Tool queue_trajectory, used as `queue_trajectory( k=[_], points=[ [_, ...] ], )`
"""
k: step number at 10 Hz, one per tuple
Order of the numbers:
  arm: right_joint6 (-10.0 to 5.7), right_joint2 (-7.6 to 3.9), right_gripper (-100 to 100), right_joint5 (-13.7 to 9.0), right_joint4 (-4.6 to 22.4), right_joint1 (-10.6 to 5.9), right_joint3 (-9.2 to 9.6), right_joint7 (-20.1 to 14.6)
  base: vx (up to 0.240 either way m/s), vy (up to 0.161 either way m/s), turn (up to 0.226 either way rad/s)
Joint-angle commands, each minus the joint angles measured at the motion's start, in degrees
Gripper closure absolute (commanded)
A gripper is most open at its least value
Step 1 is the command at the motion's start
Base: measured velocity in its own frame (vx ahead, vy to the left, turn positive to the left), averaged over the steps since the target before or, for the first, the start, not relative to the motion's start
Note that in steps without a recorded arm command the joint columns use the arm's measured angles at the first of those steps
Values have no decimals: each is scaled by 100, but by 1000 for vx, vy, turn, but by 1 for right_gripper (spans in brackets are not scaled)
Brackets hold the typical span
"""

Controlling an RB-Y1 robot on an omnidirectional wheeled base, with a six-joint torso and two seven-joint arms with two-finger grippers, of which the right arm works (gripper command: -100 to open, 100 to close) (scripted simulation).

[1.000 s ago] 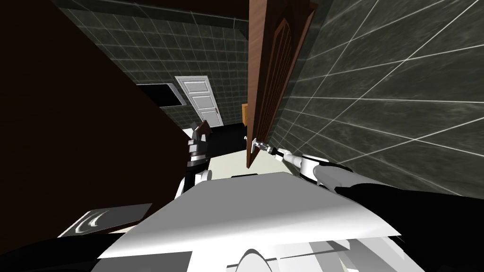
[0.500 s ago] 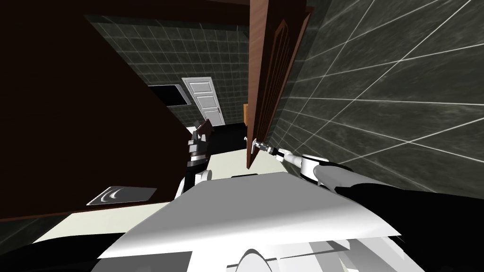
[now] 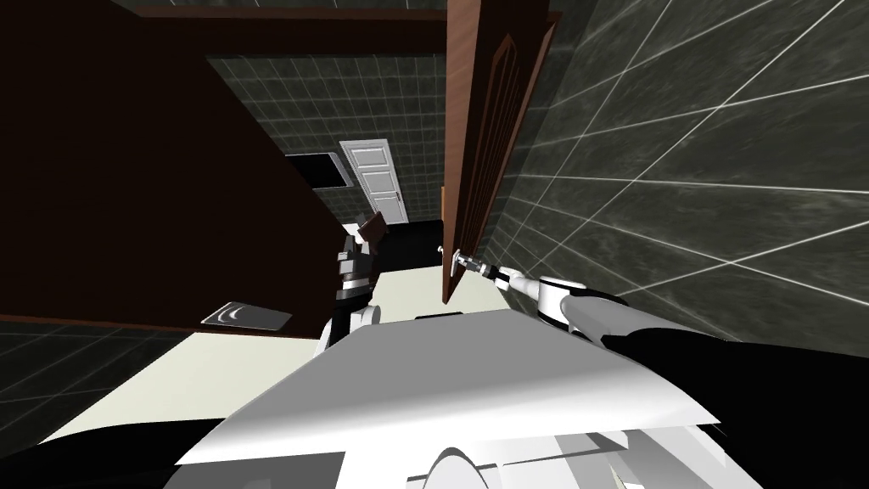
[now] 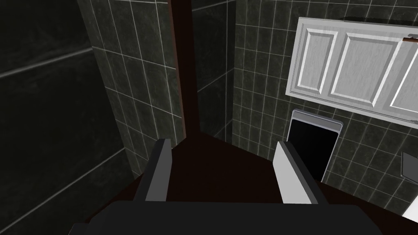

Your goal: Pull the door open

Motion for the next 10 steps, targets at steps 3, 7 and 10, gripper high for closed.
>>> queue_trajectory(
  k=[3,7,10],
  points=[
    [-146,5,100,-74,169,-99,119,-26,-124,-190,139],
    [-151,24,100,-89,143,-107,217,-16,-72,-132,76],
    [-168,74,100,-101,195,-166,272,-24,-93,-194,134]
  ],
)
